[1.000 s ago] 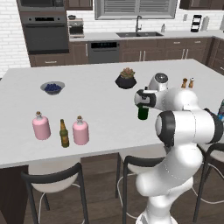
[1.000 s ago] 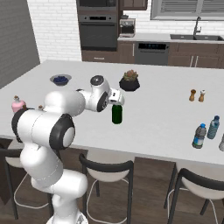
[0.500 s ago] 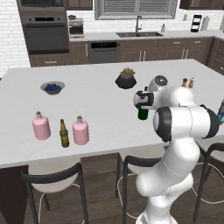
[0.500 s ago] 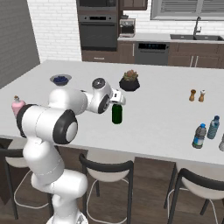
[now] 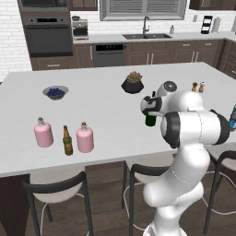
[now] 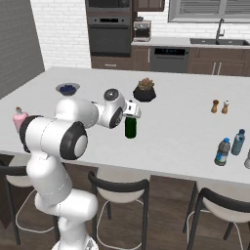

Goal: Move the plastic bottles in the middle to the plastics group, and the glass bottles in the middle to the glass group.

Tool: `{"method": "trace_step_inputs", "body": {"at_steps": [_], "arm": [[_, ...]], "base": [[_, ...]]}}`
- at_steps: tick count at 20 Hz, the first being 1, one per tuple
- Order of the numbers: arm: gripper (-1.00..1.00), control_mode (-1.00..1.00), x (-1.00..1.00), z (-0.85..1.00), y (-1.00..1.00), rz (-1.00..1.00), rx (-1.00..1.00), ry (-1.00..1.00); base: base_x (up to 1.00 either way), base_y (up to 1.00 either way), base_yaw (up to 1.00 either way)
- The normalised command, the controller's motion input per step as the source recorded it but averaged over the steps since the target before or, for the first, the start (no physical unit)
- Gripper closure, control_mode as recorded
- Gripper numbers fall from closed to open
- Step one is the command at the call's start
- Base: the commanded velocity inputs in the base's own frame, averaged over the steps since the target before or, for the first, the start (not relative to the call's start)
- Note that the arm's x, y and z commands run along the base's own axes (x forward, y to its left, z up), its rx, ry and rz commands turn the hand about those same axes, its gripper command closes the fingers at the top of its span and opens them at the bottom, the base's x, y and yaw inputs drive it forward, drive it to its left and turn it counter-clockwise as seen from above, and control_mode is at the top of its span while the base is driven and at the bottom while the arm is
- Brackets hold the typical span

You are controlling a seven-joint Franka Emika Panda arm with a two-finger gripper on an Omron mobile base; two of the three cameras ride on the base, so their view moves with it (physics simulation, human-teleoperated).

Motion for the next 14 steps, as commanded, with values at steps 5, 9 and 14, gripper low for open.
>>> {"method": "trace_step_inputs", "body": {"at_steps": [5,9,14], "arm": [[-1.0,-1.0,0.07,-0.07,-0.04,0.01,0.0,0.09],[-1.0,-1.0,0.12,-0.05,-0.04,0.01,0.0,0.11],[-1.0,-1.0,0.14,-0.08,-0.01,0.02,0.0,0.08]], "base": [[0.0,0.0,0.0],[0.0,0.0,0.0],[0.0,0.0,0.0]]}}
